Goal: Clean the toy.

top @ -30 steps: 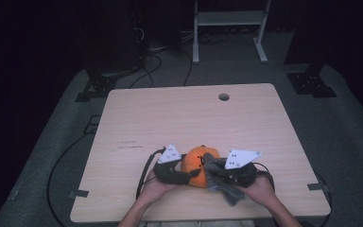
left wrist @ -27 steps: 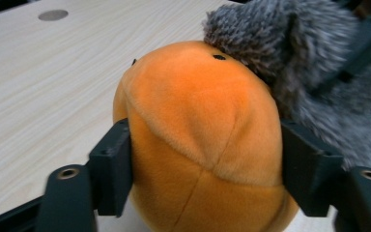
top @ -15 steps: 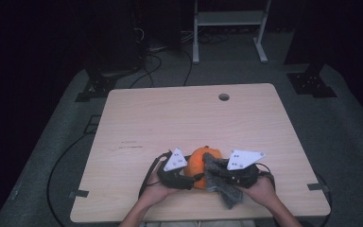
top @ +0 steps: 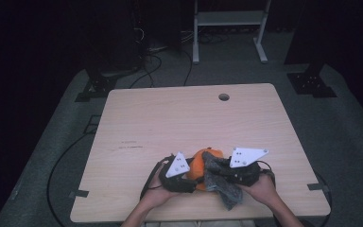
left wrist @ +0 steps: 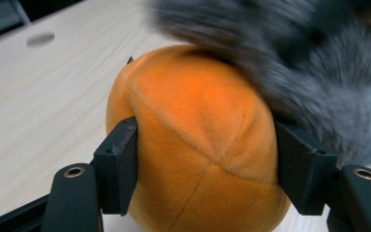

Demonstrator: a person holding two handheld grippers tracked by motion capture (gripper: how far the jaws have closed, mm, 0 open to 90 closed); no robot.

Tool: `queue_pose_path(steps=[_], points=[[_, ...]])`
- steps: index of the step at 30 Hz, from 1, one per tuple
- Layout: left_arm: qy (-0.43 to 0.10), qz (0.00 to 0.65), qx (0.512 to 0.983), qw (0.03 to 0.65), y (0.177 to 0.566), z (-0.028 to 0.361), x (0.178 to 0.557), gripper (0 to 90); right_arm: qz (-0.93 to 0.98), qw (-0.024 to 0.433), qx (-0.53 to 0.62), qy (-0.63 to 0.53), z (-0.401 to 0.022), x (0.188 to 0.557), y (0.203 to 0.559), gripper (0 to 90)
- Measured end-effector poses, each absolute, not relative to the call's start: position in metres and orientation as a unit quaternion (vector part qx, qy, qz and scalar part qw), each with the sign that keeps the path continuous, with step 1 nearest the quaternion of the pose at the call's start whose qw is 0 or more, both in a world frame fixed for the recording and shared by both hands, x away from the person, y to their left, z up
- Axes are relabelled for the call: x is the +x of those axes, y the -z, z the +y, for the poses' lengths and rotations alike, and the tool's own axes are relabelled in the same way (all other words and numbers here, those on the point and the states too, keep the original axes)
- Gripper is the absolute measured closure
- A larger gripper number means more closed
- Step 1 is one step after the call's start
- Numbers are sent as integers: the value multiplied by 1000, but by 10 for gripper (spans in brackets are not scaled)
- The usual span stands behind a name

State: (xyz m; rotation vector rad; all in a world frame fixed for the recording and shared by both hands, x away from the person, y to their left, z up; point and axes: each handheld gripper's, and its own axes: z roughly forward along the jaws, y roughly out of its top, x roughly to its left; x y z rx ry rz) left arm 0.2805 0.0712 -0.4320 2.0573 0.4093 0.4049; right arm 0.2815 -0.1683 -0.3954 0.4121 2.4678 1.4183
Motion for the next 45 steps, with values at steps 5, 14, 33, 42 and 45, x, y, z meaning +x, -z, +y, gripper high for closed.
queue_pose_path(steps=[5,14,33,42,45], points=[[-83,252,819,508,432,81,297,176,855,124,157,-479,-174,287,402,782],[-146,185,839,490,434,74,282,327,846,120,149,-497,-171,286,397,782],[-117,186,840,495,431,79,288,220,858,109,166,-474,-179,293,400,782],[-174,138,853,473,432,67,276,329,862,106,137,-476,-164,285,387,783],[-176,132,855,469,431,68,275,332,860,99,149,-477,-171,291,388,783]])
